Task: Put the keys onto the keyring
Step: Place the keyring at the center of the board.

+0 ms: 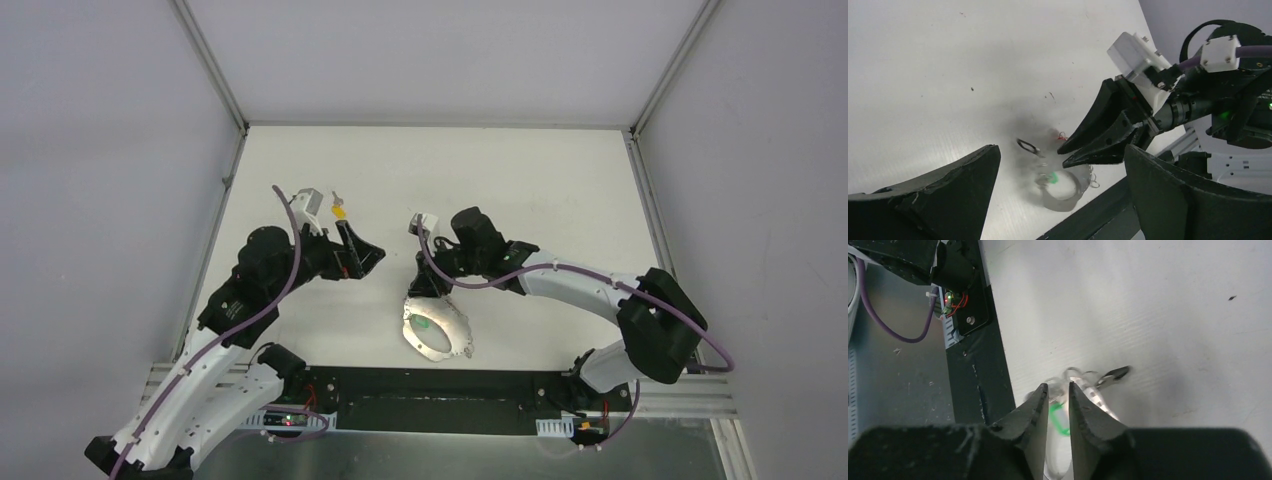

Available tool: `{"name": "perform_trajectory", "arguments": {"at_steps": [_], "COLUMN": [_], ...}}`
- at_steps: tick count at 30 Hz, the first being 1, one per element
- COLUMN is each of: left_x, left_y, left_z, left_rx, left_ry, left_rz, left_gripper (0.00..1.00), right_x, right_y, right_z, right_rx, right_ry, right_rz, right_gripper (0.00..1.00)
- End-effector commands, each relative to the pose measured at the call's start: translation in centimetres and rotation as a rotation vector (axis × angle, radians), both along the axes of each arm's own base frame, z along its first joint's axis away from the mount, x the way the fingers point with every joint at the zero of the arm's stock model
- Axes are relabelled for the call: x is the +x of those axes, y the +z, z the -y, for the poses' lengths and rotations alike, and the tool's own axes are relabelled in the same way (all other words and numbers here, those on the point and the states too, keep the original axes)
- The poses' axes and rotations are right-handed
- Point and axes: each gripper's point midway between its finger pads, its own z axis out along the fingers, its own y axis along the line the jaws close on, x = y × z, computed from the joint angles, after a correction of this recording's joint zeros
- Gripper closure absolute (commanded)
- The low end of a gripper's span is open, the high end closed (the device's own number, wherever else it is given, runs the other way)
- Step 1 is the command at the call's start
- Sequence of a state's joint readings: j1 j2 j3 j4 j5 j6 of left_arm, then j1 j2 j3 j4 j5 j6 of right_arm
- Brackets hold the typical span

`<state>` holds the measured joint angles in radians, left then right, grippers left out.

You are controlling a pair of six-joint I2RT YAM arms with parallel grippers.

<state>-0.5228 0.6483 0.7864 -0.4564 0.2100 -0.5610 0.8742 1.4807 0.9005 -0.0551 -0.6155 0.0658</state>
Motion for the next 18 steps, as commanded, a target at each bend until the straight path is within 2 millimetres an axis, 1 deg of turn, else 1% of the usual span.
{"name": "perform_trajectory", "arguments": {"at_steps": [1, 2, 3, 4, 7, 9, 11, 15, 16, 18], "left_x": [0.1, -0.1, -0.3, -0.5, -1.2, -1.5, -2.0, -2.6, -2.8, -3.1], "left_y": [-1.8, -2.2, -2.8, -3.5, -5.1, -6.5, -7.7, -9.8, -10.3, -11.1], "left_z": [-1.7, -1.7, -1.8, -1.8, -1.3, -0.7, -0.1, 1.3, 1.7, 2.4], "left_rx": [-0.036, -0.036, -0.033, -0.026, -0.004, 0.016, 0.033, 0.054, 0.054, 0.052], "left_ry": [0.144, 0.149, 0.152, 0.155, 0.132, 0.105, 0.071, 0.007, -0.006, -0.034], "left_rz": [-0.084, -0.103, -0.132, -0.163, -0.260, -0.334, -0.401, -0.549, -0.587, -0.654], "left_gripper": [0.01, 0.01, 0.01, 0.01, 0.01, 0.01, 0.01, 0.05, 0.06, 0.10], "right_x": [2.4, 2.7, 2.8, 3.1, 4.0, 4.7, 5.8, 7.6, 7.7, 7.6], "right_y": [3.6, 3.8, 4.1, 4.4, 4.9, 5.1, 5.2, 4.7, 4.5, 3.9], "right_z": [-1.7, -1.7, -1.6, -1.5, -0.6, 0.6, 2.3, 6.9, 8.1, 10.3], "right_rx": [0.101, 0.104, 0.106, 0.109, 0.107, 0.101, 0.089, 0.050, 0.038, 0.004], "right_ry": [-0.061, -0.075, -0.088, -0.108, -0.190, -0.261, -0.368, -0.597, -0.646, -0.730], "right_rz": [0.101, 0.105, 0.106, 0.107, 0.088, 0.067, 0.028, -0.036, -0.052, -0.089], "right_gripper": [0.66, 0.57, 0.47, 0.40, 0.26, 0.17, 0.11, 0.03, 0.01, 0.00]}}
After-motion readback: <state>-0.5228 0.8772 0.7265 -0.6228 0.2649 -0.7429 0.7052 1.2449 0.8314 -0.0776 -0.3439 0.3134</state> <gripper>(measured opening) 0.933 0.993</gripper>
